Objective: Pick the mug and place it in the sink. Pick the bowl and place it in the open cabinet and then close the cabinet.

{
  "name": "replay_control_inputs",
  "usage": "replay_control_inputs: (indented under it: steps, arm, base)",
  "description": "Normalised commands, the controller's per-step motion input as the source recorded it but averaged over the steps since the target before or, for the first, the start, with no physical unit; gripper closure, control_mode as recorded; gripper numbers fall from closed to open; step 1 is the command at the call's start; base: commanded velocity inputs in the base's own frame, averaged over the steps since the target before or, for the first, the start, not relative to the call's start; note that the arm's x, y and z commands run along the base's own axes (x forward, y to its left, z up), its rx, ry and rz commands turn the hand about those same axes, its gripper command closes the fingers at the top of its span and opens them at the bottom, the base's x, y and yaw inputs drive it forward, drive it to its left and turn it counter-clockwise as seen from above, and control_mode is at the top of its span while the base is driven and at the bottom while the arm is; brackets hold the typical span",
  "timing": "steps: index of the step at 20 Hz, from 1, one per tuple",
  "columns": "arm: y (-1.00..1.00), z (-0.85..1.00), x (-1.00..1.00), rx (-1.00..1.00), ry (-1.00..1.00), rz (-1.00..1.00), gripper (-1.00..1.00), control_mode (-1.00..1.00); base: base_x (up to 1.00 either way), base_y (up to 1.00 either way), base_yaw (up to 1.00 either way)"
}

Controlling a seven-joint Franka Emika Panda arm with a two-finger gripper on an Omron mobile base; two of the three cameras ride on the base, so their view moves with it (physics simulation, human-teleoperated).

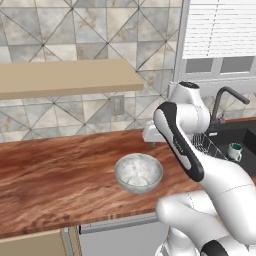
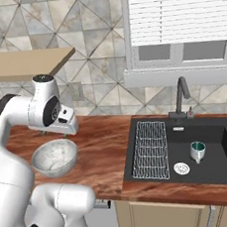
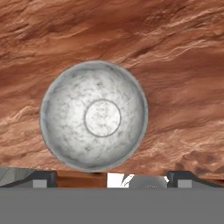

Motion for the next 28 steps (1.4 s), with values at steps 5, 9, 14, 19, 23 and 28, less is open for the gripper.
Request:
replay_control_inputs:
  steps: [5, 9, 14, 19, 23, 28]
  arm:
    - [-0.08, -0.37, 0.00, 0.00, -0.02, 0.00, -1.00, -1.00]
    - [-0.20, -0.35, 0.00, 0.00, 0.00, 0.00, -1.00, -1.00]
    - [-0.15, -0.38, 0.00, 0.00, 0.00, 0.00, -1.00, -1.00]
    - [-0.06, -0.31, 0.00, 0.00, 0.00, 0.00, -1.00, -1.00]
    - [-0.01, -0.29, 0.00, 0.00, 0.00, 0.00, -1.00, -1.00]
    - [0.00, -0.22, 0.00, 0.00, 0.00, 0.00, -1.00, -1.00]
  base:
    - [0.00, 0.00, 0.00]
    - [0.00, 0.00, 0.00]
    - [0.00, 0.00, 0.00]
    - [0.00, 0.00, 0.00]
    - [0.00, 0.00, 0.00]
    - [0.00, 0.00, 0.00]
